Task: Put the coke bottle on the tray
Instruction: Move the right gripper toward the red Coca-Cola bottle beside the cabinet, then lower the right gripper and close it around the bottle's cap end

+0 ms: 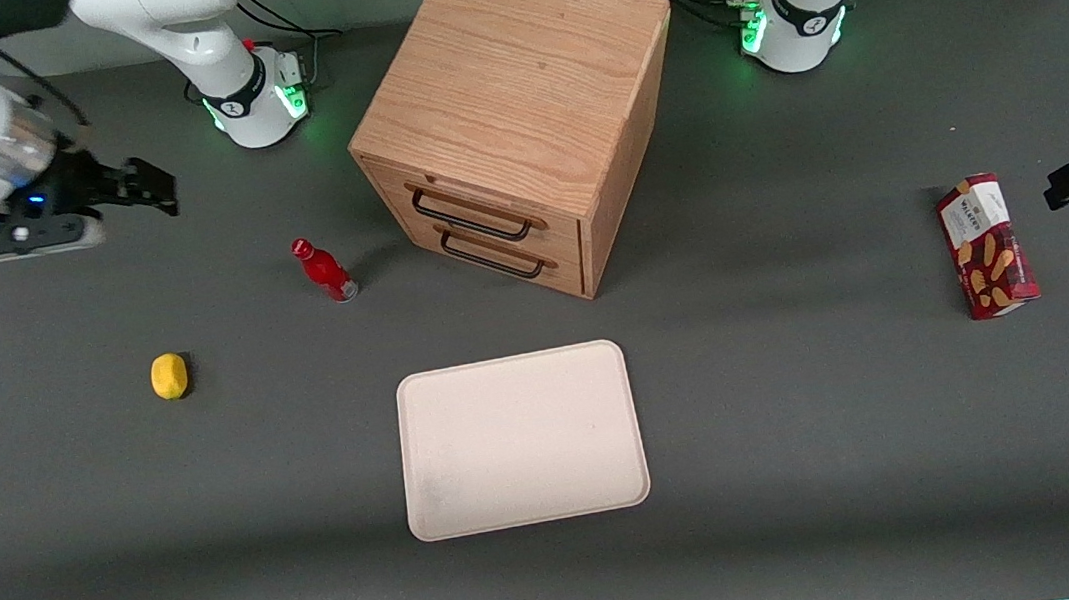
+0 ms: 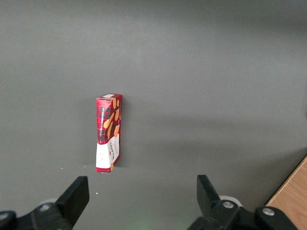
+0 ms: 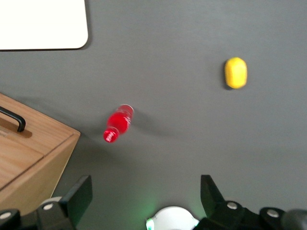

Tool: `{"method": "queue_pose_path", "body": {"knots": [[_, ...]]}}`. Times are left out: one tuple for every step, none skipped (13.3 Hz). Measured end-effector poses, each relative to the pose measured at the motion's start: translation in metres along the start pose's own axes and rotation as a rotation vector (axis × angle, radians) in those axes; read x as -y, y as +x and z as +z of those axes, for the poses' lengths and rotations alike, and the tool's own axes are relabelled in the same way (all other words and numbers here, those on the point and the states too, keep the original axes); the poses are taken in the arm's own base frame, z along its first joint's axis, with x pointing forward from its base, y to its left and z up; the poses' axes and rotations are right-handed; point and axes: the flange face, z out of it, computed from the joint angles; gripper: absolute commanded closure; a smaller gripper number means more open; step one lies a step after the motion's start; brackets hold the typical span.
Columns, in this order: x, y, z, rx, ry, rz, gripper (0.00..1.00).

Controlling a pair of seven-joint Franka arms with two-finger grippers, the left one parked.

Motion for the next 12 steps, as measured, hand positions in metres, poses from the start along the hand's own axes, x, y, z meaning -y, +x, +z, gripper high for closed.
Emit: {"method": "queue_pose_path", "body": {"knots": [[0.013,-0.008,0.023,-0.014,0.005,-0.004,0.00],[0.022,-0.016,0.046,-0.018,0.019,-0.005,0.00],[0.028,-0.024,0.067,-0.024,0.031,-0.006,0.00],[0.036,-0.030,0.086,-0.035,0.033,-0.013,0.00],[0.045,-0.033,0.101,-0.050,0.029,-0.019,0.00],[0.050,-0.036,0.115,-0.062,0.024,-0.022,0.00],[0.051,-0.037,0.128,-0.075,0.023,-0.021,0.00],[0.049,-0.037,0.141,-0.085,0.024,-0.018,0.00],[0.047,-0.037,0.153,-0.091,0.026,-0.015,0.00],[0.046,-0.035,0.164,-0.093,0.029,-0.013,0.00],[0.046,-0.033,0.174,-0.095,0.033,-0.013,0.00],[0.047,-0.030,0.183,-0.096,0.038,-0.014,0.00]]}}
